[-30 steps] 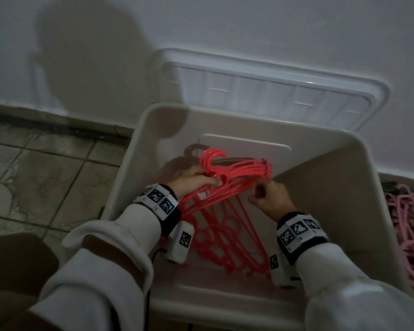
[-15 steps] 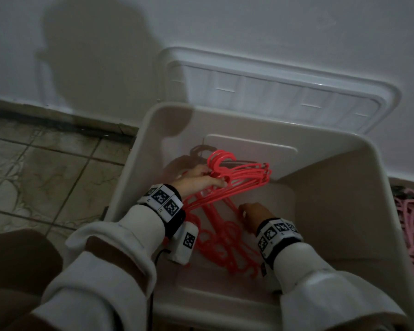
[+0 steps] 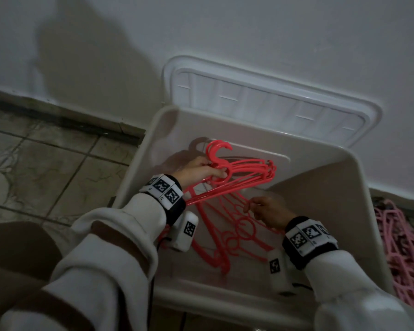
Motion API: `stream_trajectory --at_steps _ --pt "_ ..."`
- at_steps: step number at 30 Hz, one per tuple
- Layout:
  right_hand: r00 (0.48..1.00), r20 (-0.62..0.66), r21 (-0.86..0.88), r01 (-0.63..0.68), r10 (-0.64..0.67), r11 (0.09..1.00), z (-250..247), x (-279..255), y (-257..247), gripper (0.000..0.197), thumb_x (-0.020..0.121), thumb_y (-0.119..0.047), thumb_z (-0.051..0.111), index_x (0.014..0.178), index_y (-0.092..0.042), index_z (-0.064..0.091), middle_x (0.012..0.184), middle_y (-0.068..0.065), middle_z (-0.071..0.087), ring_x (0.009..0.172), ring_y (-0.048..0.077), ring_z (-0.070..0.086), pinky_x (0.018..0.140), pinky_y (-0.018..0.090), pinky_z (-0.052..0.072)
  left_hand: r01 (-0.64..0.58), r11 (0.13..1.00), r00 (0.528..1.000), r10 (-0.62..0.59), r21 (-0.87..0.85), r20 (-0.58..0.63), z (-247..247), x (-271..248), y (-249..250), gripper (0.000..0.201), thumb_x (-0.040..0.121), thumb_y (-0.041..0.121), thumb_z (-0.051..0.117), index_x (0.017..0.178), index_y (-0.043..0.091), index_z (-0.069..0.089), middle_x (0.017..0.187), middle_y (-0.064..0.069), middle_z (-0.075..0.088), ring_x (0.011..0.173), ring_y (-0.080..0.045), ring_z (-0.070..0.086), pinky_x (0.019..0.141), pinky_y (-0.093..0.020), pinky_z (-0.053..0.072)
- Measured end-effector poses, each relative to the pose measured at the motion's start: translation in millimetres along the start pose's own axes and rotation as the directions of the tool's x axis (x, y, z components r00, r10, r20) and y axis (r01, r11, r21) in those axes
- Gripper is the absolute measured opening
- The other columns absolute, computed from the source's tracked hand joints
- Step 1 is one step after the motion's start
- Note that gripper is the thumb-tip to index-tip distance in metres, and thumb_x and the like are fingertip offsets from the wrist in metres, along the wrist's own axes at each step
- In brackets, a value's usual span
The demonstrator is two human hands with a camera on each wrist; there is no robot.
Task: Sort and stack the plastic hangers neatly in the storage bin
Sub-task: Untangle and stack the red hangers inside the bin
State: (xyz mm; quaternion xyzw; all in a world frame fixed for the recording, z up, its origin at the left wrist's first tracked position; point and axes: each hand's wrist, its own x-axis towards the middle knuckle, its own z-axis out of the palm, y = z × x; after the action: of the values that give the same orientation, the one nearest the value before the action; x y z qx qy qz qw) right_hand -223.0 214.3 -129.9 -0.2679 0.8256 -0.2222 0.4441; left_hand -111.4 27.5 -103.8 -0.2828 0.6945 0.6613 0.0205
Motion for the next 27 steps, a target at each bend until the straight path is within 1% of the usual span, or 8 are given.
stream_trajectory --at_steps 3,5,9,14,17,20,23,27 --pt "0.998 0.007 0.244 -0.065 0.066 0.968 -2 -1 6 0.037 0.1 -0.004 0.028 0.071 -0.01 0.051 0.044 0.003 0.034 0.023 0.0 0.025 0.028 0.01 0.019 -0.006 1.0 1.0 0.006 -0.028 0.016 0 -1 2 0.01 0.082 0.005 0.066 0.084 0.014 0.067 0.052 0.017 0.063 0.048 0.009 0.054 0.049 -0.006 0.038" --pt "0.996 0.014 0.299 -0.093 0.093 0.95 0 -1 6 0.037 0.101 -0.003 0.026 0.071 -0.008 0.048 0.035 -0.002 0.042 0.022 0.003 0.035 0.028 0.009 0.023 -0.014 0.999 0.999 0.015 -0.029 0.03 0 -2 2 0.012 0.082 0.006 0.065 0.081 0.018 0.066 0.053 0.017 0.062 0.048 0.008 0.054 0.05 -0.008 0.039" --pt "0.983 0.013 0.255 -0.182 0.185 0.95 6 0 8 0.034 0.102 -0.015 0.022 0.073 -0.016 0.04 0.061 0.005 0.051 0.035 0.008 0.054 0.034 0.011 0.037 -0.016 0.998 1.0 0.017 -0.055 0.013 -1 0 1 0.01 0.081 0.011 0.067 0.089 0.016 0.069 0.071 0.006 0.069 0.063 -0.002 0.058 0.064 -0.016 0.044" --pt "0.982 -0.111 0.148 -0.134 0.151 0.98 10 6 16 0.035 0.099 -0.005 0.026 0.067 -0.016 0.038 0.062 0.005 0.042 0.044 0.013 0.048 0.044 0.02 0.033 -0.017 0.999 1.0 0.018 -0.048 0.007 -2 0 1 0.016 0.081 0.011 0.067 0.097 0.015 0.07 0.068 0.014 0.067 0.06 0.006 0.061 0.061 -0.01 0.041" --pt "0.979 -0.073 0.219 -0.171 0.191 0.961 12 6 17 0.03 0.1 -0.017 0.027 0.073 -0.018 0.038 0.067 0.007 0.057 0.049 0.011 0.058 0.042 0.018 0.039 -0.015 0.999 1.0 0.016 -0.042 0.006 -2 1 2 0.017 0.081 0.01 0.067 0.097 0.014 0.069 0.062 0.016 0.065 0.053 0.008 0.057 0.054 -0.008 0.04" --pt "0.965 -0.017 0.279 -0.246 0.261 0.928 10 0 12 0.021 0.098 -0.032 0.038 0.085 -0.017 0.044 0.072 0.011 0.06 0.051 0.019 0.058 0.046 0.021 0.045 -0.013 0.999 1.0 0.013 -0.044 0.006 -3 2 1 0.014 0.081 0.01 0.067 0.094 0.014 0.068 0.06 0.017 0.064 0.051 0.008 0.055 0.053 -0.01 0.039" --pt "0.971 0.049 0.205 -0.24 0.235 0.949 11 -2 10 0.024 0.091 -0.025 0.057 0.082 -0.011 0.04 0.067 0.01 0.059 0.049 0.017 0.057 0.045 0.025 0.049 -0.014 0.998 1.0 0.014 -0.053 0.002 -3 3 0 0.009 0.08 0.009 0.068 0.085 0.016 0.068 0.057 0.017 0.063 0.049 0.008 0.054 0.057 -0.014 0.038" --pt "0.982 0.028 0.184 -0.188 0.186 0.965 12 2 10 0.035 0.086 -0.016 0.065 0.077 -0.015 0.031 0.047 0.002 0.061 0.037 0.009 0.057 0.041 0.023 0.048 -0.021 0.998 1.0 0.022 -0.053 0.018 -3 3 0 0.008 0.08 0.012 0.068 0.08 0.019 0.067 0.054 0.017 0.062 0.049 0.008 0.054 0.06 -0.017 0.038"
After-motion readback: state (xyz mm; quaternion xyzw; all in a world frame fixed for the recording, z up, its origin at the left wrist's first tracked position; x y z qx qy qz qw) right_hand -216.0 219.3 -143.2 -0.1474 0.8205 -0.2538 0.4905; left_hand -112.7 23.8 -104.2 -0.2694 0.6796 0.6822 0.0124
